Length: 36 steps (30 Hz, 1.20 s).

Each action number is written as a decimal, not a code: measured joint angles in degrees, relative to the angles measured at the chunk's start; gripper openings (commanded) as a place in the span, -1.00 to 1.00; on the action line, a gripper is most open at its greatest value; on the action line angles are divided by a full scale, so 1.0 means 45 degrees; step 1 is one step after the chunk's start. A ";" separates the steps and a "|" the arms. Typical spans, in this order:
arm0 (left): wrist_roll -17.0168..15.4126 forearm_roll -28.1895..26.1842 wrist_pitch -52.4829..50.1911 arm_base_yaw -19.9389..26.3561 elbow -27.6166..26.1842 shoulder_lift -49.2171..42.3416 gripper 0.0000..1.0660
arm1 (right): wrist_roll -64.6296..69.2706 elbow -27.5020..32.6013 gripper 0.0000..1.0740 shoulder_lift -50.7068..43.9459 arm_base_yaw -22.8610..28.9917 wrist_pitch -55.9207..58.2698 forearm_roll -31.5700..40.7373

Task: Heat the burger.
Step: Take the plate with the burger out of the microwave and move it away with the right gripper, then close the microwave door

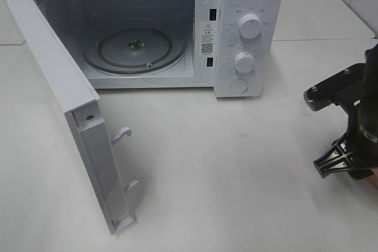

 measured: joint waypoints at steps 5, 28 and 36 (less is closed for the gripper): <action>0.0000 0.0000 0.0000 0.0000 0.0000 0.0000 0.89 | -0.2406 0.0000 0.06 -0.2012 0.0000 0.0013 0.2088; 0.0000 0.0000 0.0000 0.0000 0.0000 0.0000 0.89 | -0.9091 0.0000 0.43 -0.9575 0.0000 0.2534 0.8913; 0.0000 0.0000 0.0000 0.0000 0.0000 0.0000 0.89 | -0.9104 0.0000 0.42 -1.2109 0.0000 0.3221 0.7601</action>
